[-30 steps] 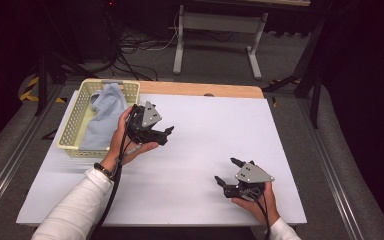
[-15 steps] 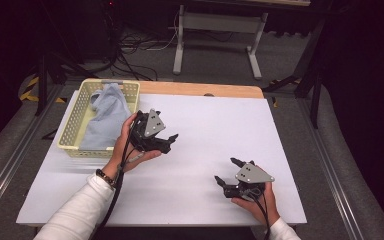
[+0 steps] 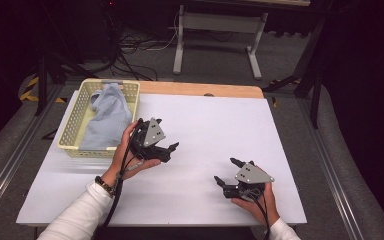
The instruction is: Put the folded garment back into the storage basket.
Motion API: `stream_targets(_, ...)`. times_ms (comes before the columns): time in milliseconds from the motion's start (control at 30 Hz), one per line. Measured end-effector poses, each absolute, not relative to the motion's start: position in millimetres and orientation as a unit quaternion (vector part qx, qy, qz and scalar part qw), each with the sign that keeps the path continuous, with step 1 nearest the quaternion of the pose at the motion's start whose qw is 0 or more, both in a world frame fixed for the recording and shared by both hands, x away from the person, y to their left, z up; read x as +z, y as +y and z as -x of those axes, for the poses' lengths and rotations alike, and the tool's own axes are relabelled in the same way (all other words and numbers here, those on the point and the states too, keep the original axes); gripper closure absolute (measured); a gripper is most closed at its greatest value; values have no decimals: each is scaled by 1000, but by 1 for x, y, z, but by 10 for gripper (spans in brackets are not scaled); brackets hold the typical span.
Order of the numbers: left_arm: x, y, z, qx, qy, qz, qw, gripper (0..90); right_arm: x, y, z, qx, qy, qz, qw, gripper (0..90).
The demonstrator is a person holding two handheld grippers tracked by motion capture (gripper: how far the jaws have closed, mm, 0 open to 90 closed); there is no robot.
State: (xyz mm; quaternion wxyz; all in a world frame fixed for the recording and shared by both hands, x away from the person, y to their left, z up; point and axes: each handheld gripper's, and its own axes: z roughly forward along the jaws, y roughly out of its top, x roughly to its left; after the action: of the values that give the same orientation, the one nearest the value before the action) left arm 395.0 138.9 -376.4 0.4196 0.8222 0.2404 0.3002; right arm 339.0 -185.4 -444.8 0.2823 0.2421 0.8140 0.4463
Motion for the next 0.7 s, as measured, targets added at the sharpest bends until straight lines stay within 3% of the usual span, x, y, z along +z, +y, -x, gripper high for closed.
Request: stream_targets(700,-393,139,-384,290,233,-829,417,118,-445,-183,-337,446,817,-236,280,212)
